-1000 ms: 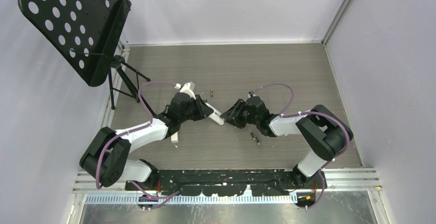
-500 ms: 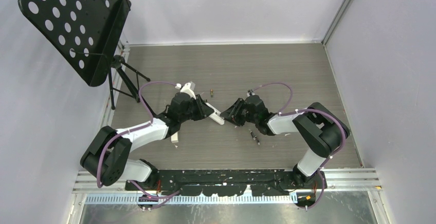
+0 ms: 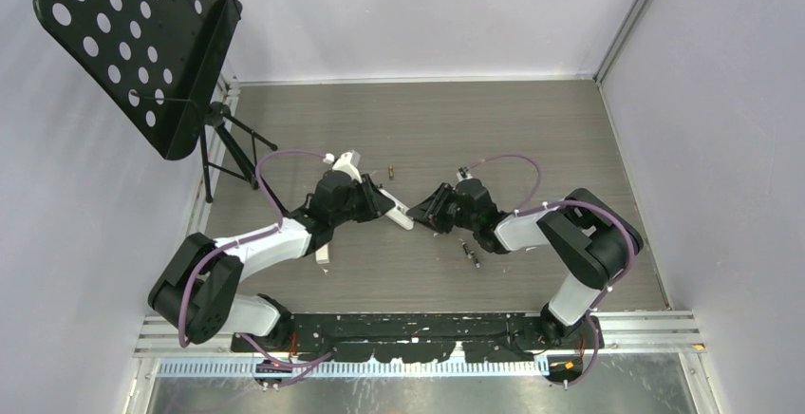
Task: Load the batteries into the remote control
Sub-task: Remove the battery cover from the remote control.
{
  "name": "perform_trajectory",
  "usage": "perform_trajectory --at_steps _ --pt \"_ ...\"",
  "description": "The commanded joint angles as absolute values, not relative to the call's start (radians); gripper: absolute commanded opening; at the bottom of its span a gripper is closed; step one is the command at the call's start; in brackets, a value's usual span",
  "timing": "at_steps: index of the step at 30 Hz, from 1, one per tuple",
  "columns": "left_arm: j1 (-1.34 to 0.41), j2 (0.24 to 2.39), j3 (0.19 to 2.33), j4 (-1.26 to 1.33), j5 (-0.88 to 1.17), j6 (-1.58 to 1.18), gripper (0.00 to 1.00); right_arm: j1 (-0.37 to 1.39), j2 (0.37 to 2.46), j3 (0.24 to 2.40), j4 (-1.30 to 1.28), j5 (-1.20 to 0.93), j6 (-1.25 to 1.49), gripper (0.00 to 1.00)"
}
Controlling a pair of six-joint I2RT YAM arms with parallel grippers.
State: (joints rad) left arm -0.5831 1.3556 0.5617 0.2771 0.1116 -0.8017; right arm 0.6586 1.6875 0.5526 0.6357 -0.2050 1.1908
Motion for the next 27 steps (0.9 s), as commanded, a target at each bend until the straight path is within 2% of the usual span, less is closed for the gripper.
perform_trajectory --at_steps 1,8,16,21,24,27 --pt "-0.614 1.401 0.544 0.095 0.067 -0.719 0.0 0.664 1.608 0.567 0.837 -0.261 1.207 0.34" --pt "-0.616 1.39 0.559 0.056 0.02 -0.699 0.0 0.663 1.531 0.556 0.732 -0.206 1.172 0.34" --pt "-0.616 1.386 0.635 -0.008 0.009 -0.671 0.0 0.663 1.504 0.603 0.298 0.048 1.132 0.33" --pt "-0.616 1.37 0.694 -0.134 -0.098 -0.624 0.0 0.663 1.44 0.628 0.061 0.22 1.101 0.34" --pt "-0.617 1.368 0.732 -0.196 -0.111 -0.582 0.0 0.662 1.406 0.652 -0.034 0.267 1.054 0.39" --pt "-0.617 1.356 0.768 -0.226 -0.037 -0.512 0.0 0.661 1.359 0.669 -0.026 0.198 0.953 0.49"
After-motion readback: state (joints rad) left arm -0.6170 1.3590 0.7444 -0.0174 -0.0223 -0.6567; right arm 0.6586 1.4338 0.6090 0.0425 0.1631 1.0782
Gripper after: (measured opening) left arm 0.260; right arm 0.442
